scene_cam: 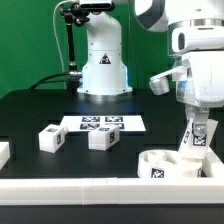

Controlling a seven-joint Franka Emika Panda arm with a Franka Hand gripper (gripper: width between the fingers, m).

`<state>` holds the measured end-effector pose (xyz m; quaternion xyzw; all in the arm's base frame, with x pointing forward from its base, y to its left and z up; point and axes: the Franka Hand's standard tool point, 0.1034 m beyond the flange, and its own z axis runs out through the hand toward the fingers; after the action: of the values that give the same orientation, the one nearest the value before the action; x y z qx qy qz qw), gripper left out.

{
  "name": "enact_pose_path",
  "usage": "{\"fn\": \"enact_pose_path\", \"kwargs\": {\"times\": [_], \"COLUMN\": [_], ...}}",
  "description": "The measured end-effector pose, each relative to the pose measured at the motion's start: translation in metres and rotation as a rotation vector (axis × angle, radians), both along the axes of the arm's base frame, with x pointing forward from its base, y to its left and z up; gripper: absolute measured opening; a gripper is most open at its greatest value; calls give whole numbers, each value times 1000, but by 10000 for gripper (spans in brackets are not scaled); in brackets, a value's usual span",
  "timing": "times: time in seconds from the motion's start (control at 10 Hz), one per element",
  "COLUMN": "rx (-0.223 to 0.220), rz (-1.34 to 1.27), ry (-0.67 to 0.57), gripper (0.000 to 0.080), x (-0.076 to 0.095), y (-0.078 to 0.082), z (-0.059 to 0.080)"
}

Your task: Assemble stool

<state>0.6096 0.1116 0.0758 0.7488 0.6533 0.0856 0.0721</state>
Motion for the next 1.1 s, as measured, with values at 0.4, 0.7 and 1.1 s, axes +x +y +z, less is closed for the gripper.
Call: {"fn": "enact_pose_path", "kwargs": {"times": [0.4, 0.7, 1.1], "rx": [49, 105, 180], "rz": [-282, -517, -855], "ry": [60, 91, 109], "gripper": [342, 342, 342], "x": [-1, -3, -6], "y": [-8, -9, -16], "z": [-2, -3, -3]}}
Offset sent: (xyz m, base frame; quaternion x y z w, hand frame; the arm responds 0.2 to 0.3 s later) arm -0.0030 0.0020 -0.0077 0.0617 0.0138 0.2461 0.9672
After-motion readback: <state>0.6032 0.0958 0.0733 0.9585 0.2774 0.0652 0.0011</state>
